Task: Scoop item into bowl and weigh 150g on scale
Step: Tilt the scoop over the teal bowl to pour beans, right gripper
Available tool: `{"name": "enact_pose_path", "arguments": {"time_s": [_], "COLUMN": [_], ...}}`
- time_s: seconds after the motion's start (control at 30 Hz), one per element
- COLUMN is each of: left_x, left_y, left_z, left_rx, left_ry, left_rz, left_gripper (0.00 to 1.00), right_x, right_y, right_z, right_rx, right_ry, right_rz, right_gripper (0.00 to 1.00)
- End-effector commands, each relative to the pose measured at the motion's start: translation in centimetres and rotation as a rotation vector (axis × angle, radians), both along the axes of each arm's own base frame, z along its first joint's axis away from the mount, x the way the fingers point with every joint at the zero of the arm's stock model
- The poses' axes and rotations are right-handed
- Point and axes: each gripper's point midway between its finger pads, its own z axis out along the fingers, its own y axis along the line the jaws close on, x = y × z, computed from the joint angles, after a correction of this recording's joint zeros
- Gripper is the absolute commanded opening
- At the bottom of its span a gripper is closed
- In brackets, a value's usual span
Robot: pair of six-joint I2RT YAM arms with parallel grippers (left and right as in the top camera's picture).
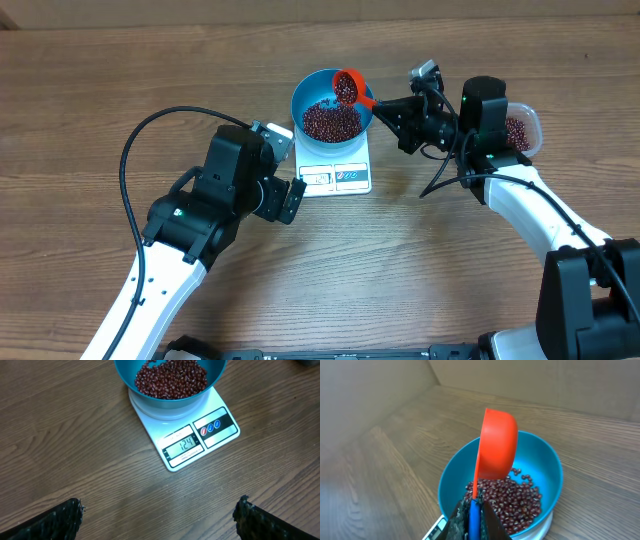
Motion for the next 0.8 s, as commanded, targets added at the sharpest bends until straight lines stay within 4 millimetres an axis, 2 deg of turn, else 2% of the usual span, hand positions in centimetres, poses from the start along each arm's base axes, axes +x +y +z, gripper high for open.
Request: {"name": "enact_pose_path", "arguments": {"time_s": [0.0, 0.1, 0.23, 0.77], "left_x": [0.08, 0.08, 0.08, 0.08], "left_y": [0.07, 0.07, 0.07, 0.07], "left_z": [-0.28, -0.28, -0.28, -0.29], "left_rx": [0.003, 0.003, 0.003, 0.003], "left_ry": [0.006, 0.006, 0.006, 0.006], "left_rz": [0.011, 0.011, 0.011, 0.011], "left_gripper": [0.99, 0.99, 1.00, 1.00], "right_x": [0.80, 0.61, 1.17, 1.03], "right_y": [-0.67, -0.44, -1.22, -0.84], "right_z": [-0.36, -0.34, -0.73, -0.67], "right_rx": [-0.030, -0.026, -0.049, -0.046], "right_ry": [-0.009, -0.007, -0.001, -0.003], "right_rz": [-0.052, -0.039, -0.088, -0.077], "right_gripper": [0.04, 0.04, 0.04, 0.04]}}
